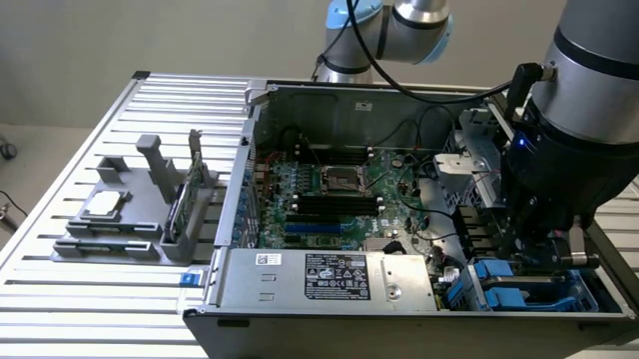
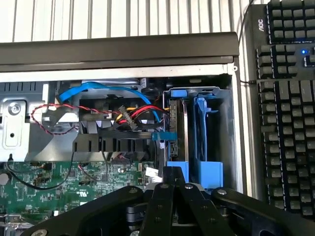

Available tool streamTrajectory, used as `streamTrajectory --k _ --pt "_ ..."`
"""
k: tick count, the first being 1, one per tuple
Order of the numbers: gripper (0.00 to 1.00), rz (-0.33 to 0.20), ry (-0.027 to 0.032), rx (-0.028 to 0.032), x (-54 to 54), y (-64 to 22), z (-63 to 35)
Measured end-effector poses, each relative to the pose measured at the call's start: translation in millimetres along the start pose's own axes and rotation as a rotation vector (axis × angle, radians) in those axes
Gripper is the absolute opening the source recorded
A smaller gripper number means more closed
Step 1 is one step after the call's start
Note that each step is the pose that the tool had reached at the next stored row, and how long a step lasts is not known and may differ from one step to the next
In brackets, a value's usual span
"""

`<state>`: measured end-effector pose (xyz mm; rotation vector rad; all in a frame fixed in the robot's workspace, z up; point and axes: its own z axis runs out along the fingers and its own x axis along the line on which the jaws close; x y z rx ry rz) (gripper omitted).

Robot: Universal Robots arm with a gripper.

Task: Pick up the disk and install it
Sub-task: 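Insert the second disk wire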

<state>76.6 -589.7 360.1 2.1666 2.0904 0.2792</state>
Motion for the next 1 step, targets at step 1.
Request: streamTrajectory --k 1 --pt "0.11 0.000 0.0000 0.0000 0.0 0.0 -0.1"
